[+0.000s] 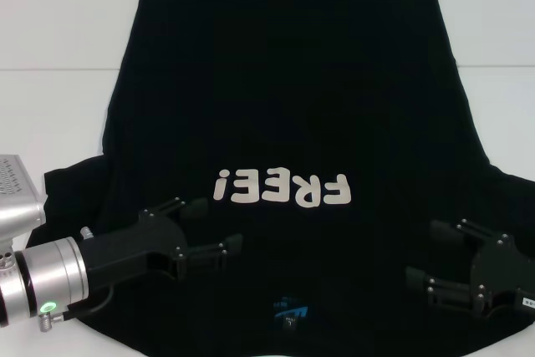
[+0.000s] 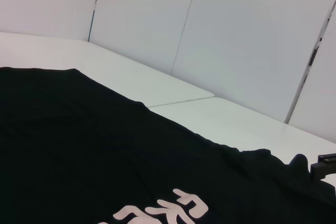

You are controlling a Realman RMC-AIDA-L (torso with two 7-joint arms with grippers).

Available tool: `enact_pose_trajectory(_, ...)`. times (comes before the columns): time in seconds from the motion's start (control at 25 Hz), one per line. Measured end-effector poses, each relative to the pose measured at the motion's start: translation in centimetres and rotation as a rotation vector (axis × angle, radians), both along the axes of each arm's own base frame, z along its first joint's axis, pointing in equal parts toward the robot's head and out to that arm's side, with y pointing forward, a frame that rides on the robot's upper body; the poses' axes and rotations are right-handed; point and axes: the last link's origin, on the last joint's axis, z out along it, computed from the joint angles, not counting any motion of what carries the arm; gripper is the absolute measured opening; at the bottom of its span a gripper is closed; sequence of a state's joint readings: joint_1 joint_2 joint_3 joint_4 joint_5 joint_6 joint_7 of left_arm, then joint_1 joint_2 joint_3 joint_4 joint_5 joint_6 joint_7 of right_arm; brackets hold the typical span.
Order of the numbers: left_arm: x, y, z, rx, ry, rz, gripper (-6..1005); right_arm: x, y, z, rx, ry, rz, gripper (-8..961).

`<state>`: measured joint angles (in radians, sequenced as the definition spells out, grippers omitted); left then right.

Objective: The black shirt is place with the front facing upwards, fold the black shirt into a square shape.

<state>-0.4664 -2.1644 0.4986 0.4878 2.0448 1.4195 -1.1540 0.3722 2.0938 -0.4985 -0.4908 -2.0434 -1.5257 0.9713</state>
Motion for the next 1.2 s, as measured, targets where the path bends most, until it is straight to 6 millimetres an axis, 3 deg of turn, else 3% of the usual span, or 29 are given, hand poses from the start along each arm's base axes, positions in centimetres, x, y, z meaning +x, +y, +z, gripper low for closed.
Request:
enact_pose_trajectory(0.4,0.0,0.0,0.0,-0.006,-0.011,0.02,937,-0.1,0.1,0.0,0.0,0.001,0.005,915)
enact_pose_trajectory(0.56,-0.4,0.9,0.9,-0.046,-0.1,0.204,937,-0.2,0.2,0.0,0.0,0.001,0.007,914)
enact_pose_trajectory(0.88,-1.8,3.8,7.5,-0.092,-0.29,0.585,938,-0.3,0.1,-0.2,-0.013,0.012,0.002,914)
enact_pose_trajectory(1.04,-3.1,5.0,11.1,-0.021,-0.27,0.68,938,-0.5,0.3,-0.3,-0.018,0.016,0.005,914)
enact_pose_trajectory(1.2,-5.0,5.6,13.2,0.064,-0.193,0.772,938,-0.8,0.5,-0.6,-0.026,0.025,0.011,914)
